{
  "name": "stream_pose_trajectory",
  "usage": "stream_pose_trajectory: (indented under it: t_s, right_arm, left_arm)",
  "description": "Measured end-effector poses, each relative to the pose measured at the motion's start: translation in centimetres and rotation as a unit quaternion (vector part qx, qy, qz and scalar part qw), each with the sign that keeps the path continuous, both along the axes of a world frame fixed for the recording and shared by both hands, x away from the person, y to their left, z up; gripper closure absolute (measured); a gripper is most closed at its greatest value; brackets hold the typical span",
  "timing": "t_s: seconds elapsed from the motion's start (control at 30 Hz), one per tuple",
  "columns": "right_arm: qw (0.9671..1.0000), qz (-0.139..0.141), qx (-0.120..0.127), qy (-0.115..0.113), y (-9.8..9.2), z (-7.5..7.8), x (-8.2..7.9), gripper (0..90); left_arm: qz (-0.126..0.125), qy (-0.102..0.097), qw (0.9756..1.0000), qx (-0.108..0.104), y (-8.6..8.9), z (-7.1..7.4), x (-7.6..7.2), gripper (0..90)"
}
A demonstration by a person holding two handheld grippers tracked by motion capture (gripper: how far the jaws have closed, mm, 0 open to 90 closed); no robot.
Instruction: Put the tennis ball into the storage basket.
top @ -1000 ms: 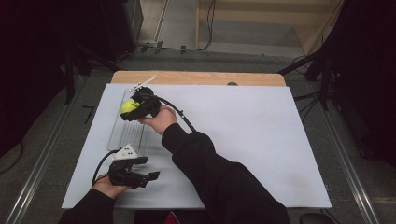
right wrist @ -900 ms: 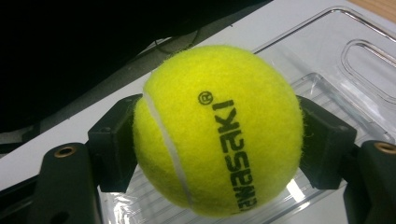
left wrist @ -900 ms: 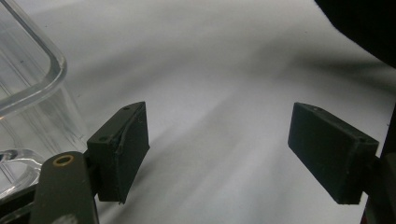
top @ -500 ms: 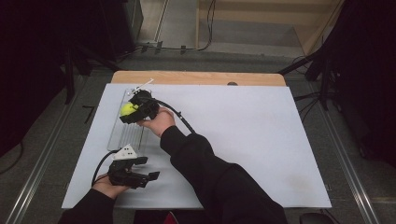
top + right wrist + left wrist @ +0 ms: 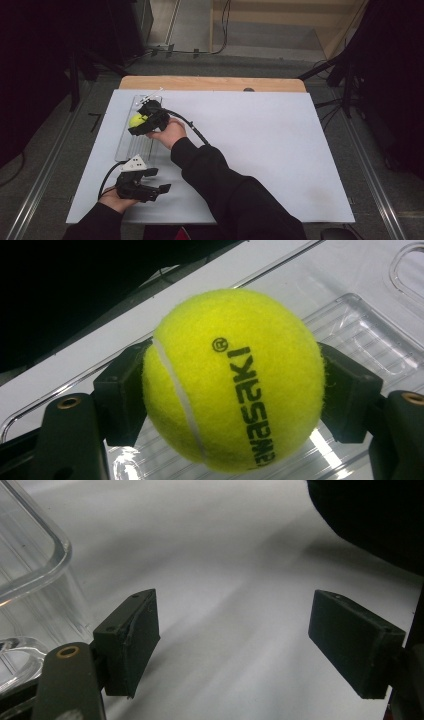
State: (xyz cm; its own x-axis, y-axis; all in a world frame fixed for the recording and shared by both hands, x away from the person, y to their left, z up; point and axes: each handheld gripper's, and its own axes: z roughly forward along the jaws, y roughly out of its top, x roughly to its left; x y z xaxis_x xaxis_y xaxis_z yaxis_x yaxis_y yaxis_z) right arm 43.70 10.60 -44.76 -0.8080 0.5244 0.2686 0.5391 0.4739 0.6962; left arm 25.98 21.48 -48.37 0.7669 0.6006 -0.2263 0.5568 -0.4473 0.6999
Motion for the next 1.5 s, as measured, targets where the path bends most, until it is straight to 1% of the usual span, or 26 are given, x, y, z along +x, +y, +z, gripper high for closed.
stream_pose_trajectory:
  t_s: [0.07,0.13,0.2,0.33,0.4,0.43,0.57,0.67,0.73,0.8,0.9,0.93,0.97,1.0,1.03,1.13,1.23,1.27,1.43,1.5]
  right_arm:
    - [1.0000,0.000,0.000,0.004,0.1,-0.1,0.0,23.2]
    - [1.0000,-0.003,-0.006,0.005,0.2,-0.2,-0.1,23.2]
    - [1.0000,-0.001,-0.007,-0.002,0.3,-0.3,-0.1,23.2]
    - [1.0000,0.003,-0.002,0.002,0.4,-0.4,-0.1,21.7]
    - [0.9999,0.002,0.009,0.006,0.4,-0.3,0.0,19.1]
    - [0.9999,0.002,0.014,0.006,0.3,-0.2,0.1,19.2]
    - [0.9998,-0.001,0.019,0.002,-0.1,0.3,0.1,19.2]
    - [0.9999,0.001,0.012,-0.003,-0.3,0.7,0.0,16.1]
    - [1.0000,0.002,0.000,-0.001,-0.5,1.0,-0.2,15.5]
    - [1.0000,0.002,-0.005,-0.003,-0.8,1.1,-0.2,15.5]
    - [1.0000,0.003,-0.001,-0.002,-1.4,1.4,-0.3,15.5]
    - [1.0000,0.000,-0.001,0.001,-1.5,1.5,-0.4,15.5]
    - [1.0000,0.004,0.000,-0.001,-1.8,1.5,-0.4,15.5]
    - [1.0000,0.003,0.000,0.002,-2.0,1.6,-0.4,15.5]
    - [1.0000,0.006,0.001,0.001,-2.2,1.6,-0.4,15.5]
    - [0.9999,0.005,0.011,0.009,-2.7,1.7,-0.4,15.6]
    - [0.9999,0.004,0.009,0.007,-3.1,1.9,-0.6,15.6]
    - [0.9999,0.006,0.009,0.002,-3.3,1.9,-0.6,15.5]
    - [0.9999,0.005,0.013,0.007,-4.4,2.0,-1.0,15.6]
    - [0.9998,0.013,0.014,0.005,-4.8,2.0,-1.0,15.8]
  left_arm:
    - [0.000,0.000,1.0000,0.000,0.0,0.0,0.0,21.2]
    - [0.000,0.000,1.0000,0.000,0.0,0.0,0.0,21.2]
    - [0.001,0.000,1.0000,0.000,0.0,0.0,0.0,21.2]
    - [0.000,0.000,1.0000,0.000,0.0,0.0,0.0,21.2]
    - [0.001,0.000,1.0000,0.000,0.0,0.0,0.0,21.2]
    - [0.001,0.000,1.0000,0.000,0.0,0.0,0.0,21.2]
    - [0.001,0.000,1.0000,0.000,0.0,0.0,0.0,21.2]
    - [0.001,0.000,1.0000,0.001,0.0,0.0,0.0,21.2]
    - [0.001,0.000,1.0000,0.004,0.0,0.0,0.0,21.2]
    - [0.001,0.000,1.0000,0.003,0.0,0.0,0.0,21.2]
    - [0.001,0.001,1.0000,0.004,0.0,0.0,0.0,21.2]
    - [0.001,0.001,1.0000,0.004,0.0,0.0,0.0,21.2]
    - [0.001,0.001,1.0000,0.004,0.0,0.0,0.0,21.2]
    - [0.002,0.001,1.0000,0.004,0.0,0.0,0.0,21.2]
    - [0.002,0.001,1.0000,0.003,0.0,-0.1,0.0,21.2]
    - [0.002,0.001,1.0000,0.004,-0.1,-0.1,0.1,21.2]
    - [0.001,0.000,1.0000,0.005,-0.1,0.0,0.1,21.2]
    - [0.001,0.000,1.0000,0.005,-0.1,0.0,0.1,21.2]
    - [0.002,0.001,1.0000,0.005,-0.2,-0.1,0.1,21.2]
    - [0.002,0.001,1.0000,0.005,-0.2,-0.1,0.1,21.2]
